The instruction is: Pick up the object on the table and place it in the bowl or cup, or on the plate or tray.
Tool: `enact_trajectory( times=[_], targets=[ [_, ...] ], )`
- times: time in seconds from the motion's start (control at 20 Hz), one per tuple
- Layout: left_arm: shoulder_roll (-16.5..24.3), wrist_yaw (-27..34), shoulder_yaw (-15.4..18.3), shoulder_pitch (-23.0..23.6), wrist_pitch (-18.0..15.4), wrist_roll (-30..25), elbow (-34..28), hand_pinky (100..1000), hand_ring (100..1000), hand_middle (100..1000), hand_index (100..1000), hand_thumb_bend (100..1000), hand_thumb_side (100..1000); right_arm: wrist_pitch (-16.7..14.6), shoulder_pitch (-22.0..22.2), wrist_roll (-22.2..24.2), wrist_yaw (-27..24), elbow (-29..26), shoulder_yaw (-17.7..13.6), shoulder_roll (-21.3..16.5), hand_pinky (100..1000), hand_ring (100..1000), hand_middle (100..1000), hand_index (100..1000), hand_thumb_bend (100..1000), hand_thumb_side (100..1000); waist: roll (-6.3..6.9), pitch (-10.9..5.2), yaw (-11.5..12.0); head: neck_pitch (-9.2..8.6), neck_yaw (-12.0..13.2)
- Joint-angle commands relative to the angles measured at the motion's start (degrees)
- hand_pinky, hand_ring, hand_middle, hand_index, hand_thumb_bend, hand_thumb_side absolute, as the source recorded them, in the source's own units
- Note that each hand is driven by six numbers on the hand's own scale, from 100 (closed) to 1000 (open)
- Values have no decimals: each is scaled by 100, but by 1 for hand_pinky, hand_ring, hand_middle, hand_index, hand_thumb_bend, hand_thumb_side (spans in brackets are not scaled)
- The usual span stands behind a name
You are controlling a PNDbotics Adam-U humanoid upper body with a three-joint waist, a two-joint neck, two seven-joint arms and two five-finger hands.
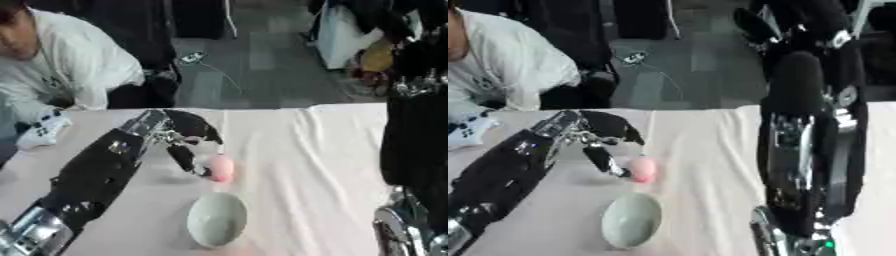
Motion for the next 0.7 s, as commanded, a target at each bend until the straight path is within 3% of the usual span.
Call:
enact_trajectory(
  times=[0.05, 0.55, 0.65, 0.7],
  targets=[
    [57, -99, 117, -124, -37, 137, 37, 1000, 931, 929, 1000, 1000, 796, -4, -108, 39, -33, -97, 41, 103, 864, 926, 919, 874, 100, 605, 21, -45, -36, -119, 176],
    [-33, -120, 224, -127, -96, 109, 208, 1000, 925, 931, 1000, 1000, 706, -49, -136, 77, -79, -97, 78, 179, 864, 926, 919, 874, 100, 603, 70, 34, -164, -138, 323],
    [-49, -134, 231, -119, -87, 101, 226, 1000, 922, 927, 1000, 1000, 647, -56, -137, 84, -90, -97, 86, 195, 864, 925, 918, 874, 100, 601, 76, 42, -184, -141, 350],
    [-58, -151, 229, -115, -75, 92, 234, 1000, 914, 924, 1000, 1000, 559, -59, -137, 87, -95, -97, 89, 202, 864, 925, 918, 873, 100, 601, 79, 44, -194, -138, 363]
  ],
)
